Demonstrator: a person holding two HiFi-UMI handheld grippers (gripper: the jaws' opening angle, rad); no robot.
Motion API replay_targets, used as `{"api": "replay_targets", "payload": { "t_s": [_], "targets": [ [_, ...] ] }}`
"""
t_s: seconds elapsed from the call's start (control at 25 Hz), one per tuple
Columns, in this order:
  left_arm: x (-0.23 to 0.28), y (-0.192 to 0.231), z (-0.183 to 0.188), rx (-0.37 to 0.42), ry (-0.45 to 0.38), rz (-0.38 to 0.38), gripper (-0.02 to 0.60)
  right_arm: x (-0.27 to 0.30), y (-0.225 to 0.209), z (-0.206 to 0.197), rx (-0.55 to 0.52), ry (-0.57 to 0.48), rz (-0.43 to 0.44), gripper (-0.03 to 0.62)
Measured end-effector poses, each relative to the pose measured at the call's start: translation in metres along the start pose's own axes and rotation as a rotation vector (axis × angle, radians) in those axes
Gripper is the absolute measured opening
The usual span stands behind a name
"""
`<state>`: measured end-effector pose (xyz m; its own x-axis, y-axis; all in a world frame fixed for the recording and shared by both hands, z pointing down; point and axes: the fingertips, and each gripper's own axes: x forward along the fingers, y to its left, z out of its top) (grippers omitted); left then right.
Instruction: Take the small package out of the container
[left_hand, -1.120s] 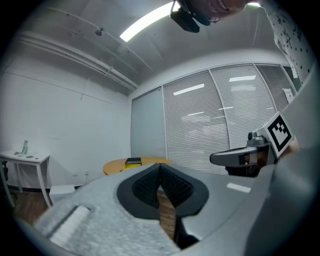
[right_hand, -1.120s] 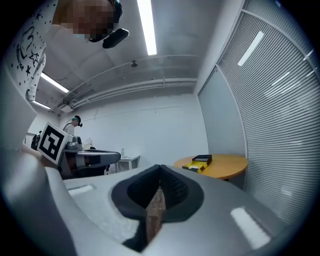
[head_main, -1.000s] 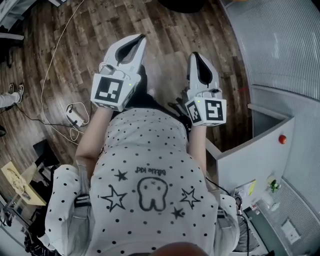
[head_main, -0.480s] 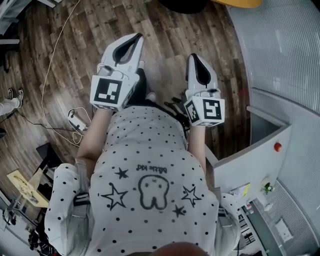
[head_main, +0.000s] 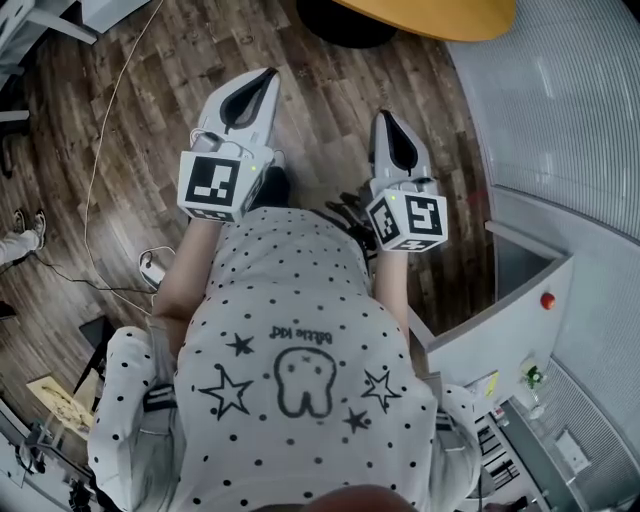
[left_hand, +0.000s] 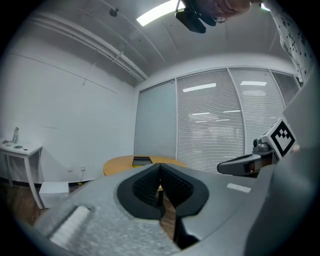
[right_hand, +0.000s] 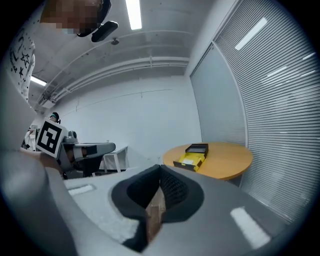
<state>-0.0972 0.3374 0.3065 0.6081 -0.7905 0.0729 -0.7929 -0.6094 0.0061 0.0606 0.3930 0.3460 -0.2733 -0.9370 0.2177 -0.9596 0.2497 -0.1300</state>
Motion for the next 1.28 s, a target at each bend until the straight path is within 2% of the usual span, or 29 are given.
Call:
{"api": "replay_targets", "payload": {
  "t_s": [0.44,0.64,0.84,1.0,1.28],
  "targets": [
    [0.040,0.038,-0.009,-0.024,0.012,-0.026,0.009,0.043,-0.013,0.013,0.026,-0.027,-0.042,0.005],
    [0.074,0.050,-0.008,-0.039,0.017,-0.021,0.009,0.078,-0.029,0.015,0.035,-0.015,-0.018,0.005],
    [0.077,0.056,-0.007,-0.023,0.013,-0.026,0.011,0.081,-0.025,0.024,0.028,-0.042,-0.009,0.005],
    [0.096,0.065,-0.021,-0.031,0.037,-0.040,0.011,0.102,-0.033,0.020,0.044,-0.034,-0.012,0.005],
    [0.093,0.064,-0.026,-0.036,0.062,-0.035,0.011,0.102,-0.030,0.021,0.060,-0.021,0.008,0.005]
  ]
}}
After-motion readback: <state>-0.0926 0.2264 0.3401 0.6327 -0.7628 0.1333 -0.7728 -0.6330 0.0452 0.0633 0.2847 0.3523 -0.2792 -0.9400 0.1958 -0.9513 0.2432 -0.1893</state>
